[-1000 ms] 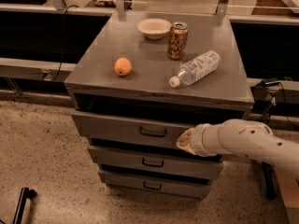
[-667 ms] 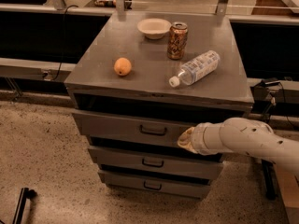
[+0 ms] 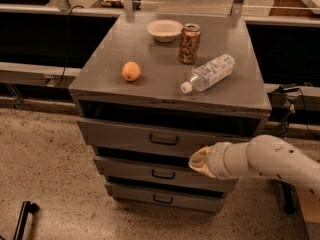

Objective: Close top drawer

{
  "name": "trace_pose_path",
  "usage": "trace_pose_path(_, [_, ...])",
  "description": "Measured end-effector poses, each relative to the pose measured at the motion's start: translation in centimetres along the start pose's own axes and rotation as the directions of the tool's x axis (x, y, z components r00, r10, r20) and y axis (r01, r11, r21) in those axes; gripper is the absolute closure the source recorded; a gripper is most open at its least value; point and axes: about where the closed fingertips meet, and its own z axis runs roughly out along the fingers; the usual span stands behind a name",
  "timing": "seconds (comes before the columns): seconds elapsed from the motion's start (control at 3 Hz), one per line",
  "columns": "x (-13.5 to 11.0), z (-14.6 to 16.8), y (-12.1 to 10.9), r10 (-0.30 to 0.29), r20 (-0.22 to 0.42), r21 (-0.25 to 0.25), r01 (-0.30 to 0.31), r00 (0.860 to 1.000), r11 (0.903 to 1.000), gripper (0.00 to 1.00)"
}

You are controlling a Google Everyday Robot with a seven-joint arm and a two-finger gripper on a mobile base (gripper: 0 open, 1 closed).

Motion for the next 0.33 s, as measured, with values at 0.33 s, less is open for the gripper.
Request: trace_pose_path(0.33, [-1.36, -1.28, 5.16, -0.017, 0.047, -0.115, 0.022, 0.999, 0.9931, 1.00])
